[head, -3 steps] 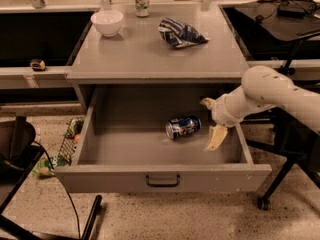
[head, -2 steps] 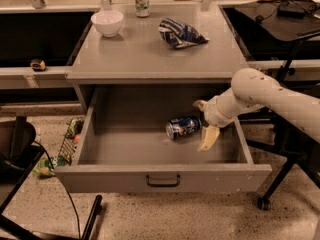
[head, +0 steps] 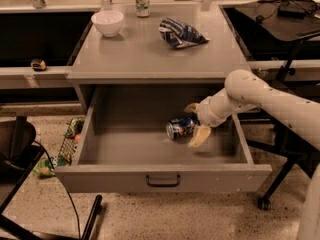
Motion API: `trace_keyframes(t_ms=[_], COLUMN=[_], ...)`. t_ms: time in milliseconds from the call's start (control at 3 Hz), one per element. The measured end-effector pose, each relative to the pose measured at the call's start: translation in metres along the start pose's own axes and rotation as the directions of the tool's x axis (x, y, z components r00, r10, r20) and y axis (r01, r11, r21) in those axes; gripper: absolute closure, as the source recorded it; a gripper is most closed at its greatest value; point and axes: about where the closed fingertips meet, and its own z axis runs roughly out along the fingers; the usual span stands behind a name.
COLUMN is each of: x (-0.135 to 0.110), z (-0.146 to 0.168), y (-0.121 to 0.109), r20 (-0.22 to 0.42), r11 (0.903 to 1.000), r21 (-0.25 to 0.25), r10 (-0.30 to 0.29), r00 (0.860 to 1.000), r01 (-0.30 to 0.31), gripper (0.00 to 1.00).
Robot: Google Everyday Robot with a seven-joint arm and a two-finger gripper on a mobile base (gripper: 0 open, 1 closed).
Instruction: Pick pepsi can from top drawer and place on counter
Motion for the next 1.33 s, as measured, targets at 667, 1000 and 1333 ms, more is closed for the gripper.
trace_keyframes(t_ms=[667,1000,1333], x=[-0.009,-0.017,-0.029], z=[0.004,-0.012,-0.057], y=[0.002,0.009,0.021], r20=[0.054,0.082,0.113], r11=[0.9995,0.9998,0.9978], r21=[-0.032,-0.018,0.058], r10=[0.002,-0.007,-0.039], r00=[0.999,0.997,0.993], r01=[0.0,0.008,0.033], gripper=[0.65,0.88,1.0])
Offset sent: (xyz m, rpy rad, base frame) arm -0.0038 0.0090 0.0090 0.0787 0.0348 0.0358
